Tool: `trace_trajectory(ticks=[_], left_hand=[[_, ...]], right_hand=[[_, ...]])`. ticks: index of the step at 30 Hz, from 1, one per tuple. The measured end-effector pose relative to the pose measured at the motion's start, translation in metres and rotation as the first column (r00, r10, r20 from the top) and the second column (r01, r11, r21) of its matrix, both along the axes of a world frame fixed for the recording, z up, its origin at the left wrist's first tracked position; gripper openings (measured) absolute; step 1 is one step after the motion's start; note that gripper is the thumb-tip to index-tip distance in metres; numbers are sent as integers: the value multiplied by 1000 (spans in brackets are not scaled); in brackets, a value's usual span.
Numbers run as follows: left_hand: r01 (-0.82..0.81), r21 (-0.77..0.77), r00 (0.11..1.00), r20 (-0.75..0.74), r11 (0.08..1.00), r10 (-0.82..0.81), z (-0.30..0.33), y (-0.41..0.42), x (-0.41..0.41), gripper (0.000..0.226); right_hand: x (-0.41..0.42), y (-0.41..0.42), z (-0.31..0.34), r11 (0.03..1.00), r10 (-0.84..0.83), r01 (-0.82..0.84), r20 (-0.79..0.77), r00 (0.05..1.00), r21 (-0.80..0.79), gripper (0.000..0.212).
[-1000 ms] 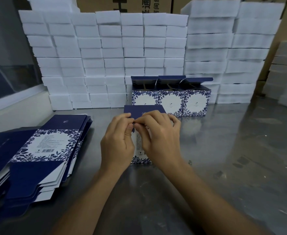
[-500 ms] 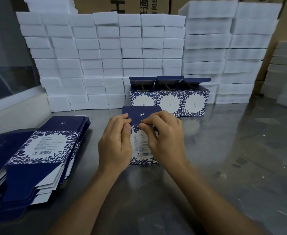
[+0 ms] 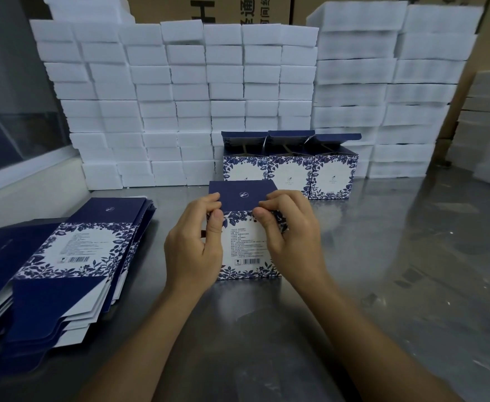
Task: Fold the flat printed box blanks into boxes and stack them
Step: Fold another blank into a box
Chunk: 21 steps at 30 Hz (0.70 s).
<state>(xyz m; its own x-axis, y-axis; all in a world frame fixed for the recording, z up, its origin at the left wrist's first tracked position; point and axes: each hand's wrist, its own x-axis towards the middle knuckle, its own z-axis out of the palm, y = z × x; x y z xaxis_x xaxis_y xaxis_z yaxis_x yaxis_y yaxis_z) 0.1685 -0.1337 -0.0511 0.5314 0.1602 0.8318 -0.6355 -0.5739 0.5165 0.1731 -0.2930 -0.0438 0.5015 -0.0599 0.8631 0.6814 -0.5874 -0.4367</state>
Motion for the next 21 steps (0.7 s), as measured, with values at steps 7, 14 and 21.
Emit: trace_trajectory(ticks=[7,14,21], left_hand=[[-5,-24,1000,-7,1000,4,0,1,0,23],[-16,-39,1000,-2,999,16,0,1,-1,23],[11,-74,1000,6,997,-10,1,3,2,23]], right_hand=[[4,-9,-2,998,46,-39,-114,992,56,12],[4,-11,5,965,67,-27,-146,987,259,21],[6,-22,1,805,429,-99,-458,778,585,53]])
